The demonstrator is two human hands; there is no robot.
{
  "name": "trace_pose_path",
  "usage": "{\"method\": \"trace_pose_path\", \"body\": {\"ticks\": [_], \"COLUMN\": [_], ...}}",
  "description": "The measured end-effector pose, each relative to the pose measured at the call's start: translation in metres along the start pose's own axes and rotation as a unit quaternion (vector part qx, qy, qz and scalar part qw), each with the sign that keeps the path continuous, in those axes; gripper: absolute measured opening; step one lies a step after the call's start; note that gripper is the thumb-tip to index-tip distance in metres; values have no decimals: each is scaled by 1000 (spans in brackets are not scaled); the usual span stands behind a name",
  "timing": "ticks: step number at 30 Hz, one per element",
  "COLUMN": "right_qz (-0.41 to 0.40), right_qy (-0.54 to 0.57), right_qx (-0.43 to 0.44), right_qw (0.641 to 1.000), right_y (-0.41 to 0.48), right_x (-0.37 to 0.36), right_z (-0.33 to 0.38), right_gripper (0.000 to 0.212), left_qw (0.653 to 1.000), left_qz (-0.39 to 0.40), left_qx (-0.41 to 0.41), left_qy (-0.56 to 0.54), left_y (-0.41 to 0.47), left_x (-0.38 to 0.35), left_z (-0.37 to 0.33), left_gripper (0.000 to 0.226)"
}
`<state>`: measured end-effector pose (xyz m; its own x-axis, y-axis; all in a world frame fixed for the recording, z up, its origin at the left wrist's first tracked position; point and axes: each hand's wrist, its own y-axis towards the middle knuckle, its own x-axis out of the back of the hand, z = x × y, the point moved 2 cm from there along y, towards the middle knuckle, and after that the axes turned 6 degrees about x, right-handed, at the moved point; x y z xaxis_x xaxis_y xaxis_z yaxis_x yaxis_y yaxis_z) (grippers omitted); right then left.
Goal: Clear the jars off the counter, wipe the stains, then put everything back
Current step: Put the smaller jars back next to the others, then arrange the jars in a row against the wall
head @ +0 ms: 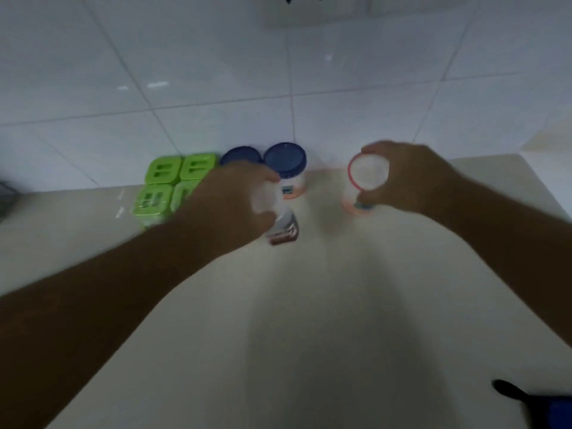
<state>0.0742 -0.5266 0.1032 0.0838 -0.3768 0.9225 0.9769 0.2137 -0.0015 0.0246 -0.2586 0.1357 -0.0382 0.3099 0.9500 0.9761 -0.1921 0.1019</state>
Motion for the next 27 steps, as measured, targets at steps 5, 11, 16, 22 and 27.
{"method": "trace_pose_path", "body": {"ticks": [5, 11, 16, 22, 27], "right_qz": [5, 46, 57, 10, -132], "right_qy": [-15, -6, 11, 40, 87], "right_qx": [29, 19, 24, -1, 110], "right_qw": [999, 999, 998, 999, 981], "right_y": [58, 87, 89, 52, -9], "right_x": [-6, -29, -35, -33, -48], "right_z": [-26, -42, -52, -38, 56], "right_gripper": [91, 83, 80, 84, 54], "left_qw": [999, 998, 998, 999, 999], "left_qz": [-15, 4, 19, 31, -31], "left_qx": [-33, -47, -33, -8, 20], "left_qy": [9, 31, 49, 12, -38], "left_y": [86, 133, 142, 119, 23], "left_x": [-38, -75, -84, -57, 7], "left_z": [-47, -67, -58, -48, 27], "left_gripper": [49, 52, 53, 71, 41]}}
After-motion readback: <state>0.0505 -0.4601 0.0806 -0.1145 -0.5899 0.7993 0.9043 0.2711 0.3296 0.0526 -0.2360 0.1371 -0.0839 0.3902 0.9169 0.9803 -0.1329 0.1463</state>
